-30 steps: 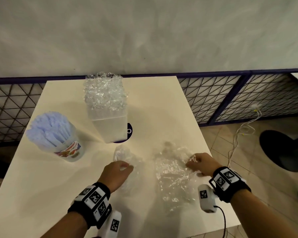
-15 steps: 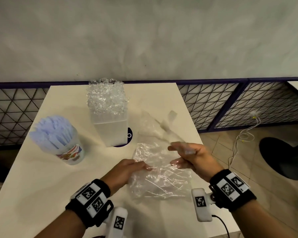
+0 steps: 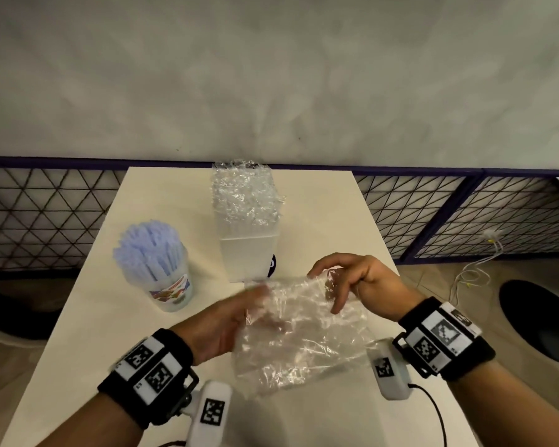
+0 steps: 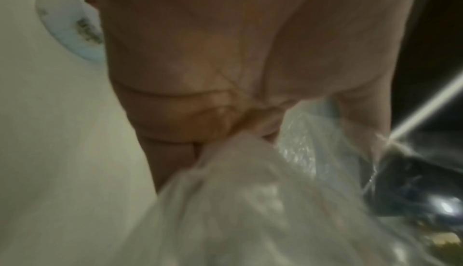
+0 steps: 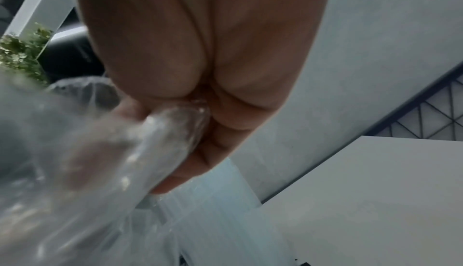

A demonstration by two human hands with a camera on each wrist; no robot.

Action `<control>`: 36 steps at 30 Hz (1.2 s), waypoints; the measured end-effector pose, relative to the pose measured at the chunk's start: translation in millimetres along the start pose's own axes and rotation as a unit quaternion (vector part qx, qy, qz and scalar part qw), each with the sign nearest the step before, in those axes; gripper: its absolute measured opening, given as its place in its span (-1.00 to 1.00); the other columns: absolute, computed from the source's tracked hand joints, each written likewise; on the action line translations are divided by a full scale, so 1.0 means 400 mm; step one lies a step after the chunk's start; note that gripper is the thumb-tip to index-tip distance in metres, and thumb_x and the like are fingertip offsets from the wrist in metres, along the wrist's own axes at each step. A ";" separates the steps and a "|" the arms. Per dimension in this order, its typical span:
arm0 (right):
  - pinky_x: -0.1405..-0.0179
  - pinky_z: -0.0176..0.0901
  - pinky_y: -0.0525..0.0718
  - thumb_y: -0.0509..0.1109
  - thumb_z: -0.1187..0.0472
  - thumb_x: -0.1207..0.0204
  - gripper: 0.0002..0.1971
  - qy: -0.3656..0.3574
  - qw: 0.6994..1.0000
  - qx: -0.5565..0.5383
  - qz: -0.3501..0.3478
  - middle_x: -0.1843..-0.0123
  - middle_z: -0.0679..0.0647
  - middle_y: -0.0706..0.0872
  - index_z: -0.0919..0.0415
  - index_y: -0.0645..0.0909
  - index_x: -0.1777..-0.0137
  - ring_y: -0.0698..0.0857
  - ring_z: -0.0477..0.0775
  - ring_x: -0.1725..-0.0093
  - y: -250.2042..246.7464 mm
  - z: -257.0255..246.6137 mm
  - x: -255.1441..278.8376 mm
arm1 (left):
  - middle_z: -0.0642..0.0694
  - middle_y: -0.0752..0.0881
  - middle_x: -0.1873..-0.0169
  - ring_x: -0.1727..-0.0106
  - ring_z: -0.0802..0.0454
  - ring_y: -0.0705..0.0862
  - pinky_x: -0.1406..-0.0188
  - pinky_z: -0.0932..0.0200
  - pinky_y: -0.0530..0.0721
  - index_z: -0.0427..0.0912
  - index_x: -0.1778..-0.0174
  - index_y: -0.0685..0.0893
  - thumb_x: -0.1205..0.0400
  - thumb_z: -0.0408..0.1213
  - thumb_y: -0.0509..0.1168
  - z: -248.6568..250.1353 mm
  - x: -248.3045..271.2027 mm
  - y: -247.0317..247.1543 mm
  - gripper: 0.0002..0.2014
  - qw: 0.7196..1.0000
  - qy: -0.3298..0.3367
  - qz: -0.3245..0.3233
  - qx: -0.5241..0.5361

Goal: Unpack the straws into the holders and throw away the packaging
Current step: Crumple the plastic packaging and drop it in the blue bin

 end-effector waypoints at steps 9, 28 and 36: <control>-0.27 0.38 0.65 0.65 -0.28 -0.22 -0.10 0.179 0.917 -0.356 -0.014 -0.41 0.24 0.68 0.01 0.45 -0.54 0.69 0.47 -0.24 0.127 0.038 -0.016 | -0.04 0.78 0.27 0.18 0.08 0.70 0.06 0.17 0.58 -0.24 0.22 0.81 -0.42 0.13 0.38 0.085 0.096 -0.137 -0.56 0.957 0.177 0.141 -0.183; 0.34 -0.24 0.67 0.55 0.39 -0.37 -0.95 0.080 0.979 -0.186 0.007 0.15 0.23 0.75 0.27 0.82 0.26 0.71 0.03 0.31 0.122 -0.052 -0.096 | -0.28 0.74 -0.21 -0.28 -0.19 0.69 -0.30 -0.06 0.64 -0.23 -0.19 0.77 -0.02 0.52 0.44 0.039 0.111 -0.115 0.01 0.997 0.069 0.009 -0.012; 0.36 -0.11 0.71 0.61 0.22 -0.42 -0.62 0.113 0.988 -0.096 0.053 -0.01 0.12 0.75 0.06 0.69 -0.23 0.70 0.16 0.17 0.032 -0.026 -0.109 | -0.10 0.84 0.14 0.09 0.07 0.77 0.02 0.24 0.65 -0.28 0.11 0.83 -0.40 0.05 0.46 0.073 0.059 -0.011 -0.58 0.987 0.121 0.034 -0.097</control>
Point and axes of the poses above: each hand's wrist, its own x-axis away from the middle knuckle, its own y-axis out of the palm, z = x × y, the point moved 8 cm from there along -x, towards the middle knuckle
